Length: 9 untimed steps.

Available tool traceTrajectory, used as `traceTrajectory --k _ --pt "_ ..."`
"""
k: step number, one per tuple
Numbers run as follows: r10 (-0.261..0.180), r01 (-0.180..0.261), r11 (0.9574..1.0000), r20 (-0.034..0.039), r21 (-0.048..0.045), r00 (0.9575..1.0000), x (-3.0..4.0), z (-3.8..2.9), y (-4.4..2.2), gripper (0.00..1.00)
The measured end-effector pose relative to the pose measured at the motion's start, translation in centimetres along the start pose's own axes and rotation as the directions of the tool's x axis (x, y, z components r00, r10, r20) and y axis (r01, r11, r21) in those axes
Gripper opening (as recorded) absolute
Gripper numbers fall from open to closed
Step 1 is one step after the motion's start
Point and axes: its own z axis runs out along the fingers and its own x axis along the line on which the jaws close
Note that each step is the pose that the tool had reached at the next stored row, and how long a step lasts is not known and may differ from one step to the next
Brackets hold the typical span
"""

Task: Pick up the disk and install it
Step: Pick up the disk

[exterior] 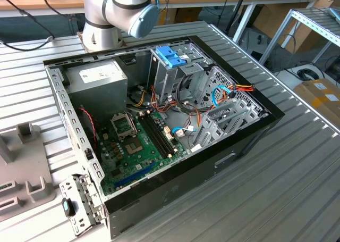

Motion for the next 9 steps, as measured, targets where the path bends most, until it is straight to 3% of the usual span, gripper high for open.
traceTrajectory --k 9 --pt "0.000 0.000 1.0000 0.0001 -0.0001 1.0000 -0.03 -1.00 0.04 0.37"
